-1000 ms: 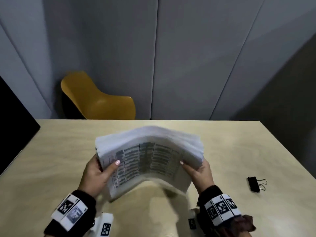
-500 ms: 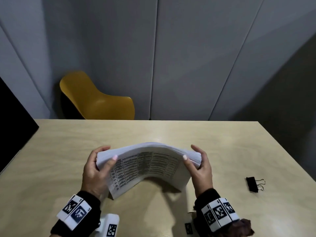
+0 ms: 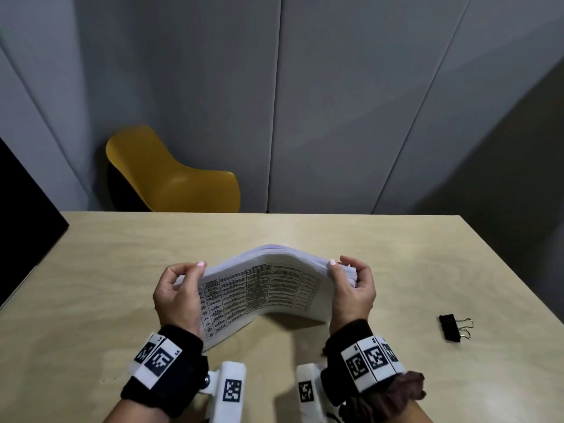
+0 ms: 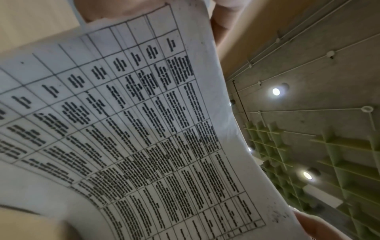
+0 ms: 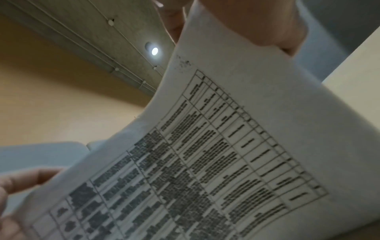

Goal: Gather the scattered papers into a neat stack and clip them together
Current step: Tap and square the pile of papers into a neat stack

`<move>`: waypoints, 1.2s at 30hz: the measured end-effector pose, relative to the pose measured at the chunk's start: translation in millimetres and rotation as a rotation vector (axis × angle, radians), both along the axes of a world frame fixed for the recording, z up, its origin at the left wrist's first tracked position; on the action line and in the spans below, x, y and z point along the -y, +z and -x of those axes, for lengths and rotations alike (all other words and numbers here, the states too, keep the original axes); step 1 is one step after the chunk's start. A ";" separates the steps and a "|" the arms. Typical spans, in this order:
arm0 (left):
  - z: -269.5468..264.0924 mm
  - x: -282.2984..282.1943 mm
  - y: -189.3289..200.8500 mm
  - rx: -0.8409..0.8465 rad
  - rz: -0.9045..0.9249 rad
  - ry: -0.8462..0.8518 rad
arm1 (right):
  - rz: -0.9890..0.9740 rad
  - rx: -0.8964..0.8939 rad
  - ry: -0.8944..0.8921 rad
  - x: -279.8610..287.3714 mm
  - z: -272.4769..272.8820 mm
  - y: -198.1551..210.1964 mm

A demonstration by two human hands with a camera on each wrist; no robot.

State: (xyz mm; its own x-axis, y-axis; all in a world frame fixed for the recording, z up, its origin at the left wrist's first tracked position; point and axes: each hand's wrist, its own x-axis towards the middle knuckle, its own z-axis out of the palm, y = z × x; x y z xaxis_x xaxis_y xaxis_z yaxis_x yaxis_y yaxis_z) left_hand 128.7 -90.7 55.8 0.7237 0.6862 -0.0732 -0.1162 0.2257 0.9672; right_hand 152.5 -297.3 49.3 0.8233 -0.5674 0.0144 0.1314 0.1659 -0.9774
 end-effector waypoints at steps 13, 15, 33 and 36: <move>-2.9 1.3 -4.5 -0.033 -0.002 0.072 | 0.027 -0.058 -0.058 6.0 -3.7 -8.2; -4.0 2.0 -5.1 -0.034 -0.002 0.080 | 0.032 -0.053 -0.053 4.0 -4.5 -3.4; -3.0 4.4 -3.7 -0.091 0.036 0.057 | 0.183 -0.009 -0.044 2.0 -1.6 -7.0; -4.5 1.4 -4.3 -0.108 0.016 0.069 | 0.150 -0.056 -0.078 6.0 -6.4 -9.2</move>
State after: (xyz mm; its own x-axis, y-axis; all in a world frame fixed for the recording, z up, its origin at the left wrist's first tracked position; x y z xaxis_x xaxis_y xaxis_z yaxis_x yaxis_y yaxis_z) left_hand 133.2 -92.1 51.5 0.6623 0.7320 -0.1597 -0.0270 0.2364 0.9713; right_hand 158.9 -303.4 40.1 0.7787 -0.6246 0.0589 0.0824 0.0088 -0.9966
